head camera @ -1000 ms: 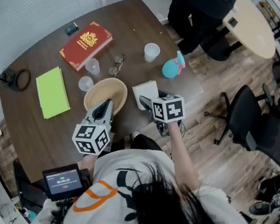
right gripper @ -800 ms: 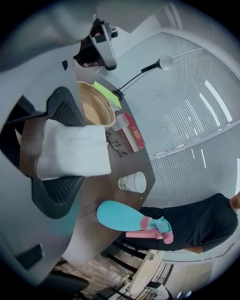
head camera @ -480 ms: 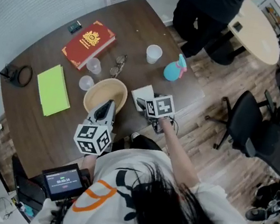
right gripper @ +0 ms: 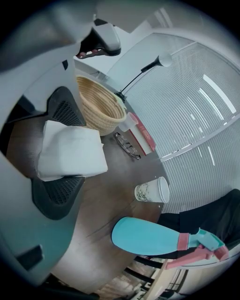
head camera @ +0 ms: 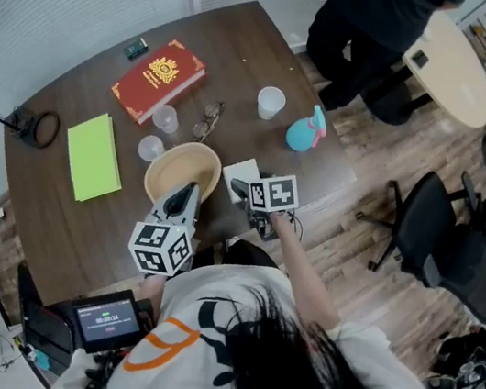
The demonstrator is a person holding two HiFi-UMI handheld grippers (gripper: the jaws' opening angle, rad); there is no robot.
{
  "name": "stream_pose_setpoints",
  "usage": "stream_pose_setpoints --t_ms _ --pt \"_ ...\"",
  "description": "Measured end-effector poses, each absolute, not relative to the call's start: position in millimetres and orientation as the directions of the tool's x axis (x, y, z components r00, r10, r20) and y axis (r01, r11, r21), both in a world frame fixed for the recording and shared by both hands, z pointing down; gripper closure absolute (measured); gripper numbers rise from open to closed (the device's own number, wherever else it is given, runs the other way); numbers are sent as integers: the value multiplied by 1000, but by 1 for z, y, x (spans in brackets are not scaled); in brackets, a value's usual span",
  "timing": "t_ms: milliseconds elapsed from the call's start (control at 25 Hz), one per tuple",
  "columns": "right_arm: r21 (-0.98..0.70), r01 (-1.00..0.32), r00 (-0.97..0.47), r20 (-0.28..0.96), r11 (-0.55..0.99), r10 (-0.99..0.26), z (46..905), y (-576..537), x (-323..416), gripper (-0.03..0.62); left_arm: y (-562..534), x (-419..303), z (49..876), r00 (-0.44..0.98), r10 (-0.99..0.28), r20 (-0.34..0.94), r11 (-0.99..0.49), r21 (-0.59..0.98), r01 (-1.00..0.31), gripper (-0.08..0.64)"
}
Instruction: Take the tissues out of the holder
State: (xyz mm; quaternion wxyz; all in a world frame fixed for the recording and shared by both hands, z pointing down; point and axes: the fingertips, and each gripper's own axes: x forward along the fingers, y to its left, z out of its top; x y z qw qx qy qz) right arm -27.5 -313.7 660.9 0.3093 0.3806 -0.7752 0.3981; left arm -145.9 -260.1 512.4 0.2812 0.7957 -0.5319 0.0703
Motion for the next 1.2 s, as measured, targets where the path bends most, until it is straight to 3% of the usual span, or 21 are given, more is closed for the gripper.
stream_pose_setpoints --t_ms 560,920,1200 --pt "-431 -776 -622 647 460 -441 594 -325 -24 250 -265 -130 510 383 -828 409 -240 359 -902 555" --pt "-472 -697 -707 576 539 -410 557 -305 -31 252 -257 -116 497 332 -859 389 -196 348 -917 555" --pt "-472 -680 -724 551 561 -414 556 -293 -32 364 -233 -112 502 291 -861 417 -156 328 -932 555"
